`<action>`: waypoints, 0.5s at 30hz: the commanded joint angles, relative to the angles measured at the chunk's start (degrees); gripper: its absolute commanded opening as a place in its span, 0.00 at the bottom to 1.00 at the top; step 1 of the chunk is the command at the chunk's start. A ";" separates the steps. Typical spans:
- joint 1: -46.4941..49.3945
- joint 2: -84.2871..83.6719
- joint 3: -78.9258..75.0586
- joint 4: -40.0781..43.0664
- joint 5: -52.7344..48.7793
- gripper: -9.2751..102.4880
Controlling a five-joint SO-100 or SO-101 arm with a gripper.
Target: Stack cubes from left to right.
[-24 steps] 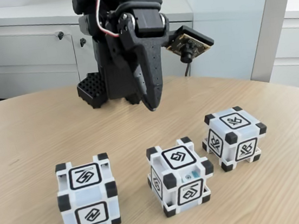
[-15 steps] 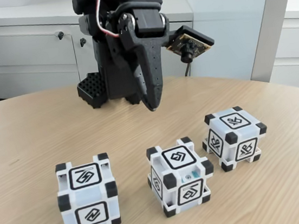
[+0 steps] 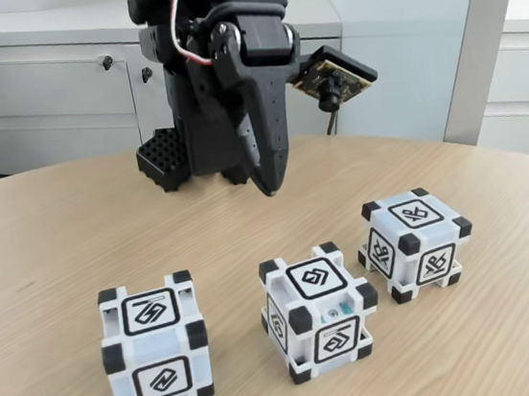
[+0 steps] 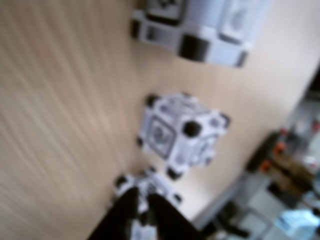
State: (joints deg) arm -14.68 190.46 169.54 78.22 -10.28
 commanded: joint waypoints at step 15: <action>-0.18 -69.52 -45.97 -3.87 17.23 0.08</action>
State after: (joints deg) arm -14.68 129.02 129.11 74.53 5.71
